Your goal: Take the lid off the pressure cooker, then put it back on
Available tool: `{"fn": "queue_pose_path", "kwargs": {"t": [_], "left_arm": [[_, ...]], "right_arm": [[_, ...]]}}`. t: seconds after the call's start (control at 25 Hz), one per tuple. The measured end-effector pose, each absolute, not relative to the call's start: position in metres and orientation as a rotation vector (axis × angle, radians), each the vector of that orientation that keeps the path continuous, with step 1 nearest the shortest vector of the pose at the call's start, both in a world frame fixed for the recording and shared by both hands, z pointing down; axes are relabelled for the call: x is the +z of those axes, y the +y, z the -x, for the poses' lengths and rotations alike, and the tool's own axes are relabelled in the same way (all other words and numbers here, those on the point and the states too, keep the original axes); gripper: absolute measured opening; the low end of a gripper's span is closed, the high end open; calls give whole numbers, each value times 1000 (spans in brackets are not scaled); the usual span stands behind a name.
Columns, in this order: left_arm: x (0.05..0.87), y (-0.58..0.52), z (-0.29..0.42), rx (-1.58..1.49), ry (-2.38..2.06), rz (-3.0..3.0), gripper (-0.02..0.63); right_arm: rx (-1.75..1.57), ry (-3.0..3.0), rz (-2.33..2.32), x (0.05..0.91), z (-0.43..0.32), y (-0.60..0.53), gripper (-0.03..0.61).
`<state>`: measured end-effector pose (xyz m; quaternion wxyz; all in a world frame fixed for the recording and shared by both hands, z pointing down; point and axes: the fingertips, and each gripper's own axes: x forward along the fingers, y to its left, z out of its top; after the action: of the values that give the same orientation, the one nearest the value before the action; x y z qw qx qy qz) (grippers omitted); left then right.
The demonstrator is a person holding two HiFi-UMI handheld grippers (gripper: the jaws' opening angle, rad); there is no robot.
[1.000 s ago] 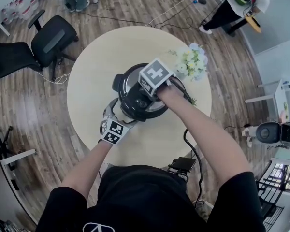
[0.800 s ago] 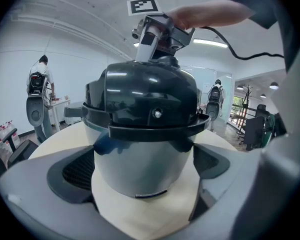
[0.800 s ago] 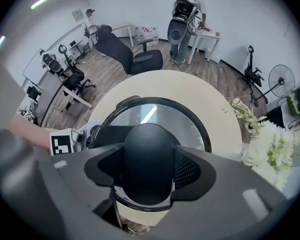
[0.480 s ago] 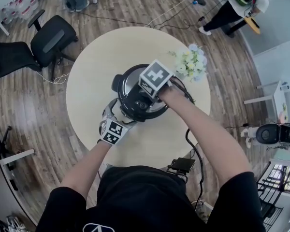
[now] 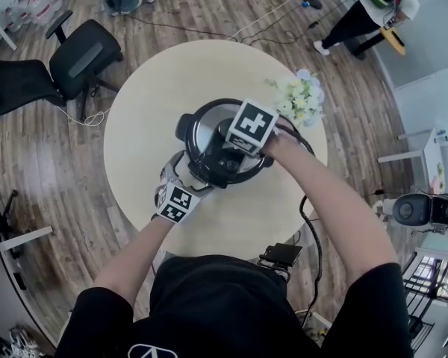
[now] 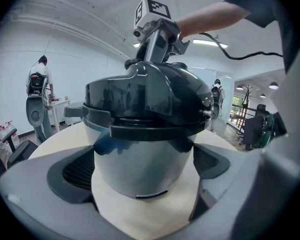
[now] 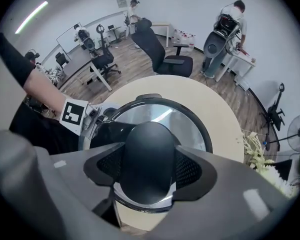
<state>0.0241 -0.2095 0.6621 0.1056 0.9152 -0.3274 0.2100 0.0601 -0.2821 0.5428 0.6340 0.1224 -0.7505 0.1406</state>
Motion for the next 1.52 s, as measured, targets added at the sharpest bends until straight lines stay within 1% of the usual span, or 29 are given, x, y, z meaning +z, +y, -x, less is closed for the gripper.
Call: {"fn": "queue_pose_path", "kwargs": {"t": [0.16,0.28,0.4,0.56,0.88,0.96,1.0,1.04,1.08,1.16,1.2,1.24,1.28,1.32,1.36,1.4,1.48,1.52], "left_arm": [[663,-210,-26,613,-977,-2695,592],[663,-209,-28,621,-974,-2692,592],[661,-208,-28,630,-968,-2690,592],[662,-211,-27,628,-966,-2692,592],[666,-213,-23,676,-927,-2658,589],[662,-211,-19,693,-880,-2629,567],[655,-209,-15,695,-859,-2617,538],[647,-206,-10,693,-848,-2613,487],[638,-202,-3,685,-851,-2616,414],[621,-193,11,643,-894,-2629,320],[611,-189,17,601,-923,-2630,284],[600,-187,24,550,-958,-2627,245],[587,-187,30,502,-996,-2626,216],[574,-189,36,461,-1036,-2630,204],[560,-191,42,423,-1073,-2639,170],[544,-193,45,383,-1104,-2651,132],[511,-199,45,300,-1150,-2688,43],[494,-201,42,258,-1173,-2715,2]], "right_arm": [[245,-1708,-188,544,-63,-278,307],[253,-1670,-130,548,-73,-267,308],[159,-1708,-77,543,-68,-272,311],[119,-1612,-3,548,-82,-270,319],[139,-1657,-76,550,-79,-274,321],[174,-1708,-146,546,-76,-278,319],[212,-1733,-190,544,-77,-278,319],[254,-1754,-238,540,-82,-277,314],[289,-1776,-292,536,-89,-275,304],[329,-1848,-403,525,-103,-267,284],[335,-1891,-459,519,-109,-260,277],[336,-1926,-515,512,-116,-253,257],[333,-1955,-571,506,-122,-245,216],[332,-1979,-629,500,-128,-238,214],[337,-2008,-689,495,-131,-232,192],[351,-2045,-751,489,-133,-226,164],[389,-2143,-875,477,-133,-216,156],[391,-2197,-934,469,-132,-211,127]]}}
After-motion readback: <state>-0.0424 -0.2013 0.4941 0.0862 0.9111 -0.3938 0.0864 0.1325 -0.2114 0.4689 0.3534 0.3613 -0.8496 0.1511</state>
